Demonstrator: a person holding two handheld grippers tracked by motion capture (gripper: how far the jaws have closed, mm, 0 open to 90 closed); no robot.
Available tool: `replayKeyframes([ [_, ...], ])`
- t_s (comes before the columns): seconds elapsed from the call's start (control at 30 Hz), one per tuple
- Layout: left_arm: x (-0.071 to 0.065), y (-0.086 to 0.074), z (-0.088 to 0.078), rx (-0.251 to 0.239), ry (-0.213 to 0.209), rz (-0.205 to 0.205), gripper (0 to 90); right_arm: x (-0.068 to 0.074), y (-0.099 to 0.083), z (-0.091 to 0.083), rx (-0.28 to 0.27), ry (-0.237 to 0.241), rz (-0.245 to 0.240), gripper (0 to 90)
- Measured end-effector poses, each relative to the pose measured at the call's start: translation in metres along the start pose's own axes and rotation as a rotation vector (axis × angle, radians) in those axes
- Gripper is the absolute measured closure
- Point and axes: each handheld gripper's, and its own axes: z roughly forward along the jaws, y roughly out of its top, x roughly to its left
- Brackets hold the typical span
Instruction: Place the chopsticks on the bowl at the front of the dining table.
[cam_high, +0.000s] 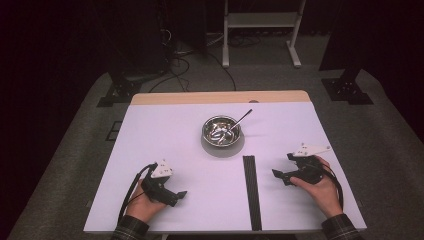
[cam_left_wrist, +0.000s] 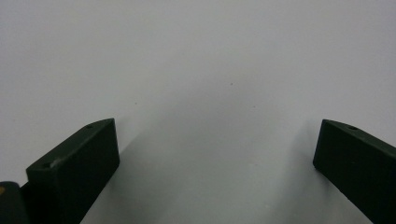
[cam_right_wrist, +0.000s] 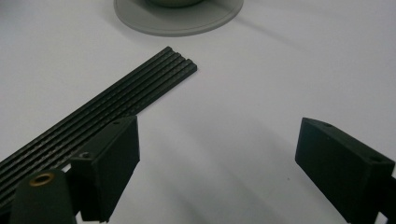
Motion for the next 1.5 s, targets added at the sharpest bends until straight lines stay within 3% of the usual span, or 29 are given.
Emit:
replayKeyframes([
  [0.97,0.000,0.000,0.000,-0.001,-0.001,-0.001,0.0,-0.002,0.015,0.017,-0.001,0.014,0.007,12.5],
  [1.5,0.000,0.000,0.000,-0.001,0.000,-0.001,0.0,0.001,0.027,0.038,0.018,0.028,0.004,12.5],
])
